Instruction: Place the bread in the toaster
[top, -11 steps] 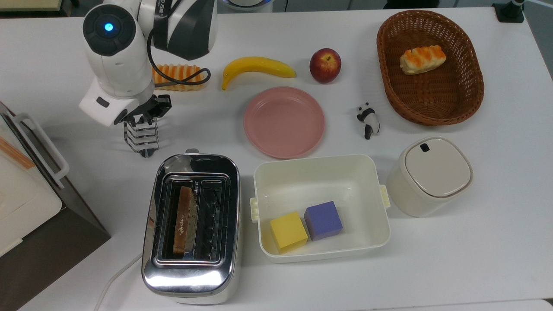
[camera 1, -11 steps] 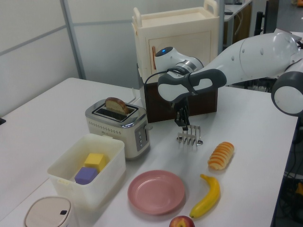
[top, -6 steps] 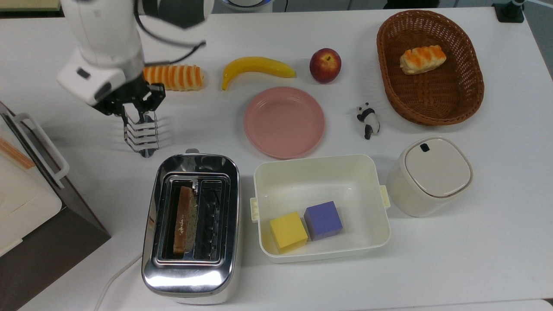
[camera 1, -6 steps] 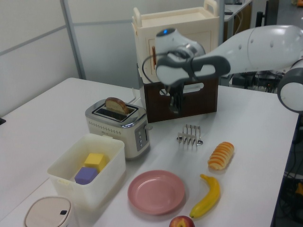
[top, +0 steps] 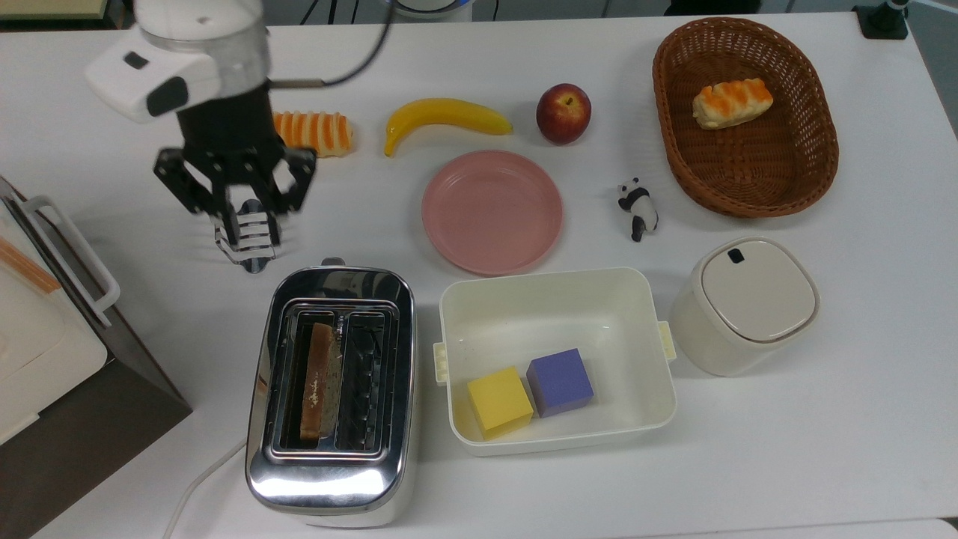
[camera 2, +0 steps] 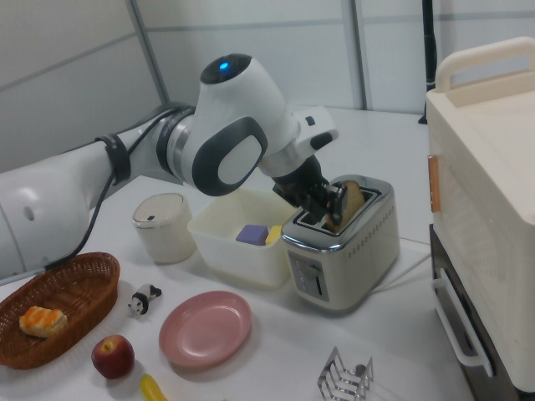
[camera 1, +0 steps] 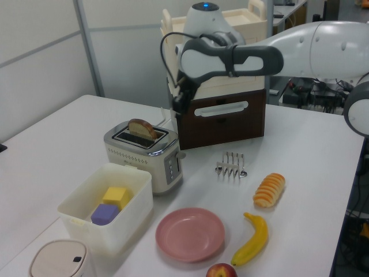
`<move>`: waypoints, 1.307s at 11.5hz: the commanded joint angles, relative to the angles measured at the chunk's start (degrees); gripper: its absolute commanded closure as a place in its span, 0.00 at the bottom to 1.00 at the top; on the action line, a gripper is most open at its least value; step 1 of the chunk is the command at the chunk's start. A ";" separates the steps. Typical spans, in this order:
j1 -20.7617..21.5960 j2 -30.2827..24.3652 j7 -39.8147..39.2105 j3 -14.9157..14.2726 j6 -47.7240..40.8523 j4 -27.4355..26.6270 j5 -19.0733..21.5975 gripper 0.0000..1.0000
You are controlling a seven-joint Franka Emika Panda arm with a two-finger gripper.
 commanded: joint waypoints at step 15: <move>4.65 -6.80 12.07 1.41 -14.11 -1.12 -3.77 0.00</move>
